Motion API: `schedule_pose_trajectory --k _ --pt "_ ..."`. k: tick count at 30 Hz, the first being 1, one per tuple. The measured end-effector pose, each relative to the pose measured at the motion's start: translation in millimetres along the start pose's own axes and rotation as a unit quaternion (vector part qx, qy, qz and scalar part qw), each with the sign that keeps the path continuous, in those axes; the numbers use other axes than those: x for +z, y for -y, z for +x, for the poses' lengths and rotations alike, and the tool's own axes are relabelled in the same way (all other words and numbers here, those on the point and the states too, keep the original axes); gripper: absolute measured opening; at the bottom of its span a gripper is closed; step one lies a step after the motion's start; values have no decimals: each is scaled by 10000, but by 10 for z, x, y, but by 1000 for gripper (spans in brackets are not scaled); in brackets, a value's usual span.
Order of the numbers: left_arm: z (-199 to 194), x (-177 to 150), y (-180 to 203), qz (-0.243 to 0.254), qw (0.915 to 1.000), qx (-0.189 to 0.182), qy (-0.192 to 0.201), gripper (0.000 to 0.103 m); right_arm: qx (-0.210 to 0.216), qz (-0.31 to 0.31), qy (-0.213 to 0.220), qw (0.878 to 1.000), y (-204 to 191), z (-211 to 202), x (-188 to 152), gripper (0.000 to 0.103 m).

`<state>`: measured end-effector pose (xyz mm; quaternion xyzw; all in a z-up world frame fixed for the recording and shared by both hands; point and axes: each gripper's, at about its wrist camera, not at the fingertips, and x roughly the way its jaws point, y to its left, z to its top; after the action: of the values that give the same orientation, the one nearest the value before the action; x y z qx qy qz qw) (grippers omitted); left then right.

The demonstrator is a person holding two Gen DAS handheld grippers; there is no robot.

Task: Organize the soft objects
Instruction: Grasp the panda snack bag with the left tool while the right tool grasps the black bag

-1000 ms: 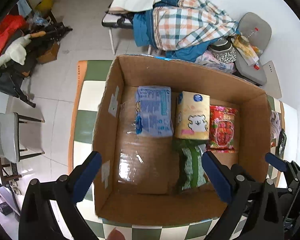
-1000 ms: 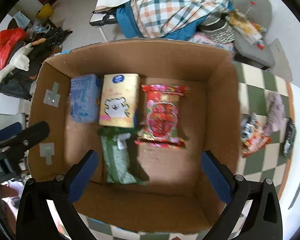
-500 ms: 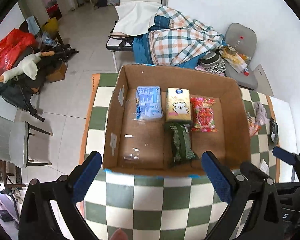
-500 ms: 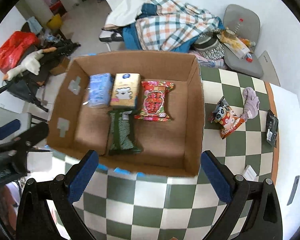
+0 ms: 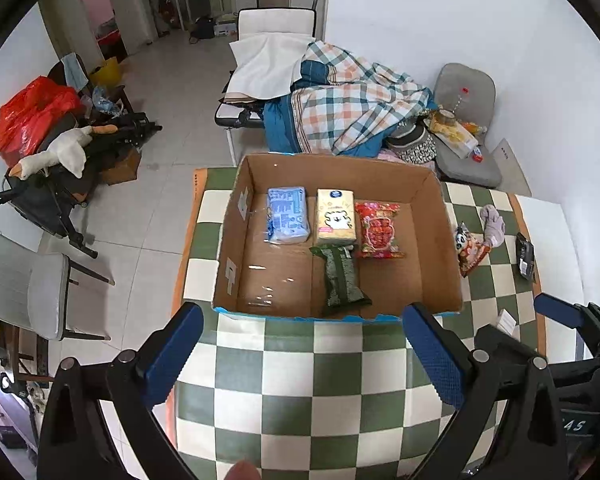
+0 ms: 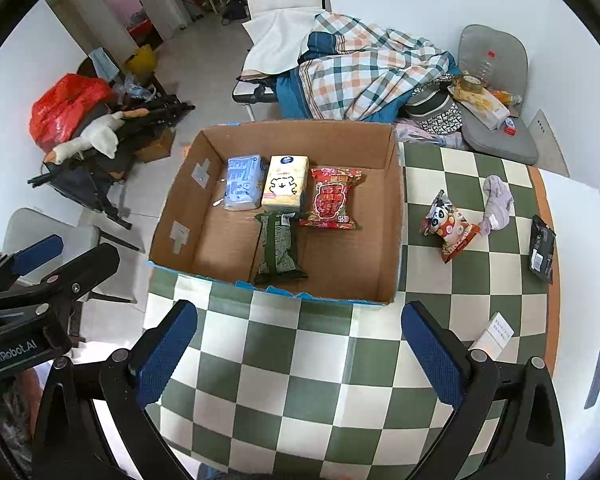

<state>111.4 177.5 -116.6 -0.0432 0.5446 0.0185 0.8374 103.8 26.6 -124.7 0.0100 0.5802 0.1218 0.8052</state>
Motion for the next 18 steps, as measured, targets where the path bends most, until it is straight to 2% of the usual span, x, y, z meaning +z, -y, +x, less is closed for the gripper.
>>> schedule_pose_trajectory --k 6,8,10,12,14,18 --pt "6 146 546 213 9996 -185 -48 102 24 431 54 9991 538 -196 -1 103" --pt "71 252 814 310 9986 -392 -143 102 -64 714 68 9974 866 -253 -5 103" --pt "239 396 1152 405 9955 -731 -444 102 -180 992 92 9949 1193 -302 -5 103" --pt "461 518 1461 396 9888 -1157 -861 102 -364 1283 116 9910 1598 -351 -13 103" --pt "720 616 1748 339 9775 -1620 -1307 102 -537 1553 99 9864 2014 -365 -30 103" --pt "1335 781 2334 -38 9604 -1942 -1995 102 -846 1973 -14 9767 2815 -280 -33 103"
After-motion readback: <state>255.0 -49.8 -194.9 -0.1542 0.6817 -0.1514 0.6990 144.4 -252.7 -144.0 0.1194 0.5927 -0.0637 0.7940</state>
